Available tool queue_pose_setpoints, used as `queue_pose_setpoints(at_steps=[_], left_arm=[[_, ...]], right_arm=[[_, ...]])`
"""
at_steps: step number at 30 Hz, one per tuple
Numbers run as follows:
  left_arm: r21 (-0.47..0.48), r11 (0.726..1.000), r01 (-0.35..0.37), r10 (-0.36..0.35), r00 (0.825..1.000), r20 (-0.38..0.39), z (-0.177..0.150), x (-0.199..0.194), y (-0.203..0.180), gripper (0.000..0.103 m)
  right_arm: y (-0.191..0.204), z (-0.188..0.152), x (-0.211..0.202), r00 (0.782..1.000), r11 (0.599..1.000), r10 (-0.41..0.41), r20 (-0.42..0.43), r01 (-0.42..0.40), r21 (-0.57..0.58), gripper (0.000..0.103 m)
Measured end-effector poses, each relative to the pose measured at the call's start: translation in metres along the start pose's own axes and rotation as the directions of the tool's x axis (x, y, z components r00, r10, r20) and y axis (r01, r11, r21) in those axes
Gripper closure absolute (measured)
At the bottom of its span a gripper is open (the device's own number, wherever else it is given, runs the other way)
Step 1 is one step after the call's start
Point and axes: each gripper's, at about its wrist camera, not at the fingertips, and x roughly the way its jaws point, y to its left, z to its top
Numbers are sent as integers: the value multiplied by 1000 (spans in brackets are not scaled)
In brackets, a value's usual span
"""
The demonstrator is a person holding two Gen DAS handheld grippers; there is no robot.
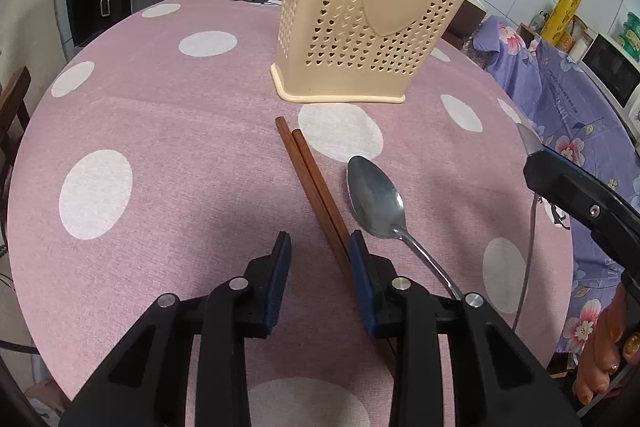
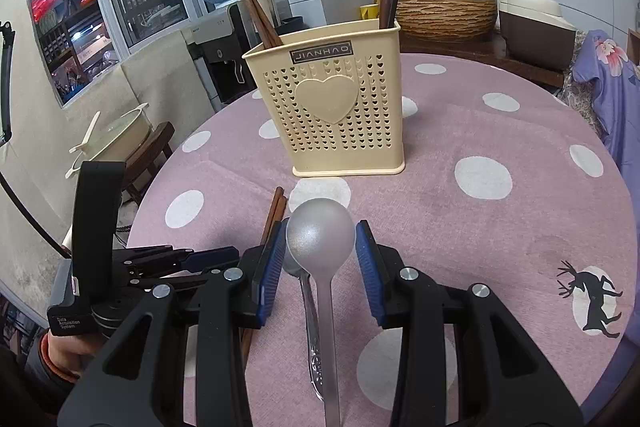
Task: Organize utensils
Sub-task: 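Grasp a metal spoon with right tool while left tool grasps a wooden chopstick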
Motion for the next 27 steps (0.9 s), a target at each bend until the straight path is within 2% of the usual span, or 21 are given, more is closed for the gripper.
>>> queue_pose_setpoints(at_steps=[4,9,17,23,27], left_arm=[[-13,1000,-6,6,1000,-6,2,1,0,76],[40,997,-73,73,997,-1,7,7,-13,77],[30,997,-68,68,998,-13,8,6,-8,81],[67,991,-114,116,993,-19,21,17,-14,82],[76,987,-139,141,990,-18,33,26,-16,87]], right_arm=[[2,-1,0,1000,1000,1,1,-1,-4,66],[6,-3,-4,1000,1000,-17,17,17,-11,66],[-2,-1,-9,998,999,-34,43,33,12,66],[0,0,-11,997,999,-46,65,46,8,66],[0,0,-11,996,998,-55,70,55,6,66]])
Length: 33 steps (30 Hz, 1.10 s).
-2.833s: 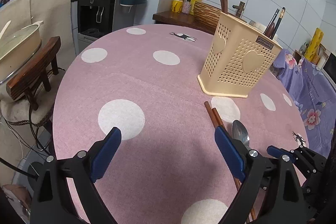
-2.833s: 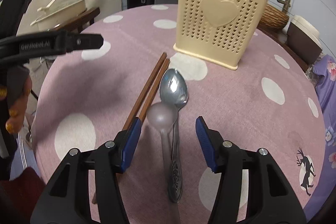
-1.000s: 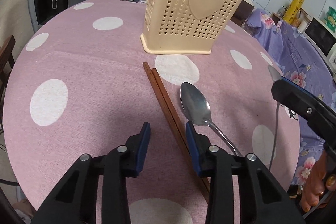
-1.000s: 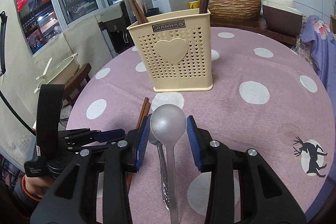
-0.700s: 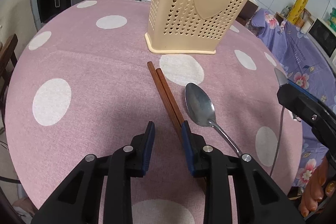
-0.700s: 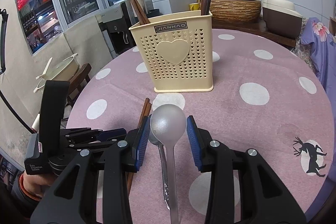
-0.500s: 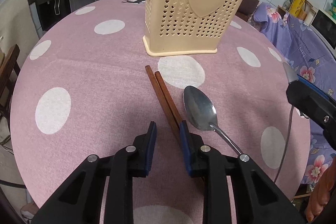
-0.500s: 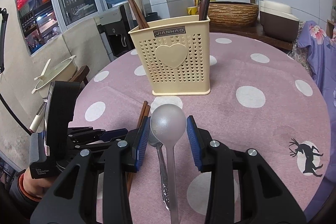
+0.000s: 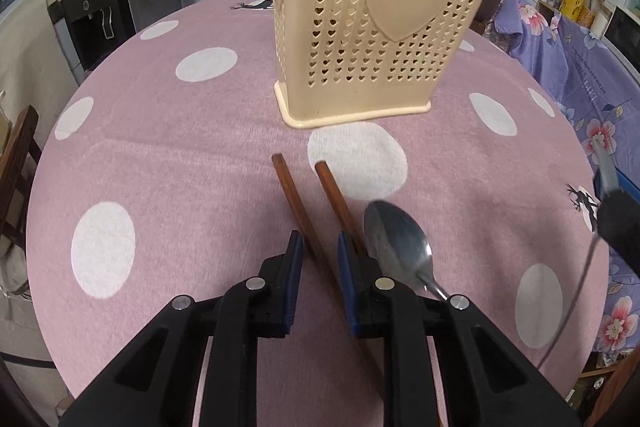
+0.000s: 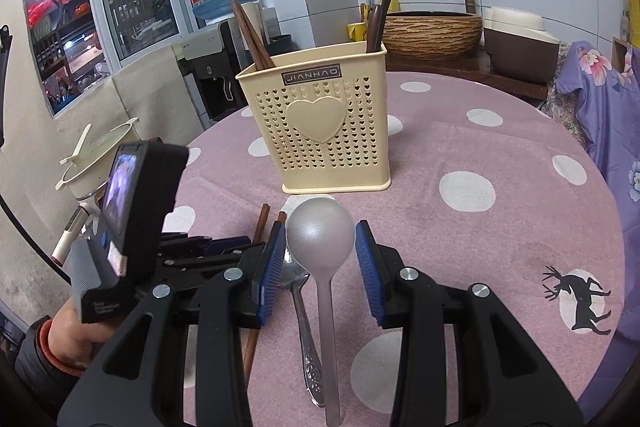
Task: Organize utensils
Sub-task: 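Grasp a metal spoon with right tool while left tool grasps a wooden chopstick, then lift the spoon and chopstick and lower both into the holder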
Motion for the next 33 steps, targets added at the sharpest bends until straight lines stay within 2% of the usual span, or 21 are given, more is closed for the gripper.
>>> queue_pose_setpoints(at_steps=[2,11,17,24,33], left_arm=[[-15,1000,-5,6,1000,2,5,3,3,91],[-80,996,35,-35,999,5,9,4,9,94],[-142,986,91,-79,993,88,13,-22,21,95],[-174,974,145,-99,964,245,22,-73,36,96],[-167,969,184,-115,928,355,28,-111,46,96]], right_arm=[[0,0,0,1000,1000,-3,2,3,0,66],[-2,2,-3,1000,1000,-7,25,6,15,66],[-1,7,-12,998,1000,-4,64,4,9,66],[-4,17,-20,996,999,33,89,-35,22,66],[5,31,-24,986,995,101,132,-104,9,66]])
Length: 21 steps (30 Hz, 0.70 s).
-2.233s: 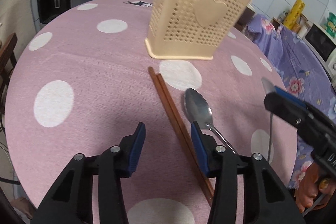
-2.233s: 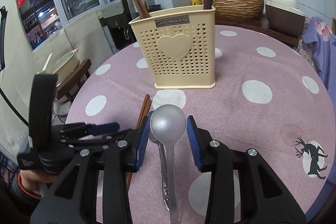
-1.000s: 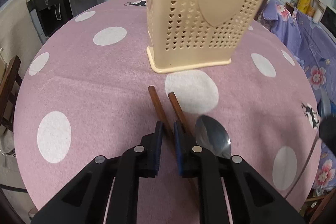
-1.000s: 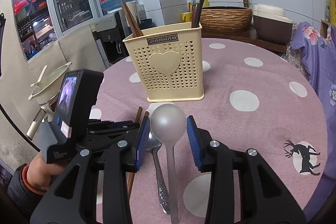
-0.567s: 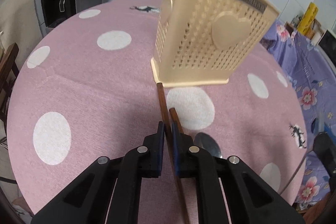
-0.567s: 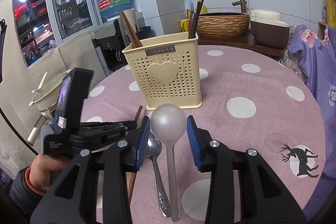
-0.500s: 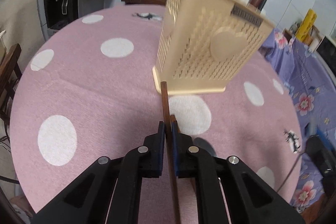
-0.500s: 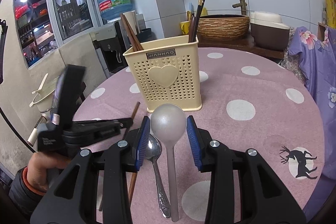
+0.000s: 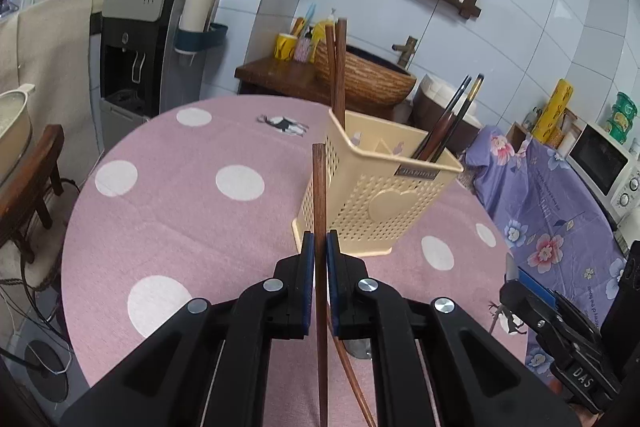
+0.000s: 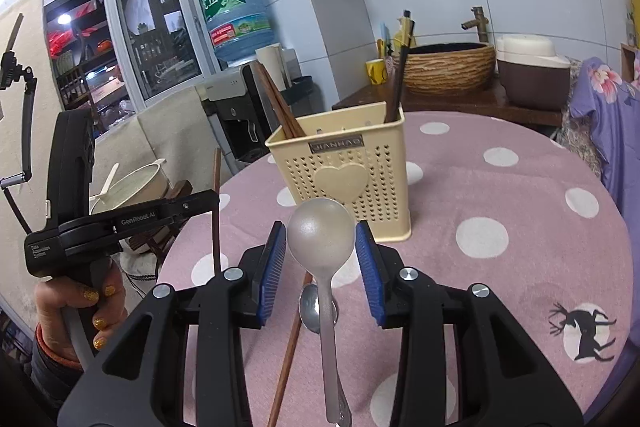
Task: Organize utensils
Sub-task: 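Lift the spoon and chopstick and lower both into the holder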
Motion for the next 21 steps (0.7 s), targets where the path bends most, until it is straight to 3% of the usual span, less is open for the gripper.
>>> queue_pose_setpoints(at_steps=[13,21], left_arm=[[17,1000,24,-25,997,78,25,-15,-7,96],[51,997,64,-71,986,150,64,-34,-21,96]], right_arm=[[10,33,10,999,999,8,41,-5,-52,66],[16,80,21,996,997,16,85,-9,-78,66]])
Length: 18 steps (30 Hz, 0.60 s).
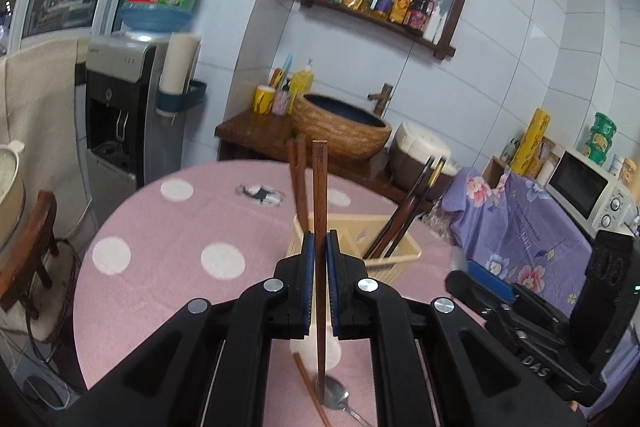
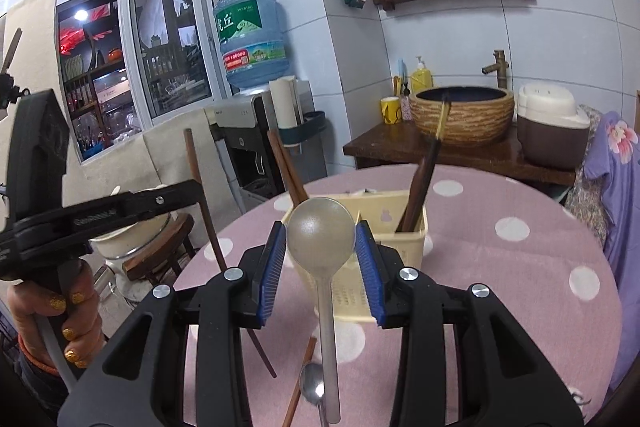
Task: Organize utensils
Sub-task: 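Lift the spoon and chopstick and lower both into the holder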
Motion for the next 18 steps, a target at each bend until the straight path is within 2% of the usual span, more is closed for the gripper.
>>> queue_pose_setpoints(at_steps=[7,11,15,18], left_arm=[[10,1000,18,-19,994,108,73,-2,-21,96],[7,1000,-21,20,985,173,100,11,-30,96],[8,998,-58,55,980,192,101,32,-30,96],[9,997,-76,73,981,180,90,48,-26,96]], right_arm=[[-3,72,18,994,1000,-24,105,23,12,66],[3,103,33,981,997,-68,183,75,-33,66],[-1,109,59,969,993,-97,228,111,-48,66],[-7,95,81,969,989,-126,212,140,-53,66]])
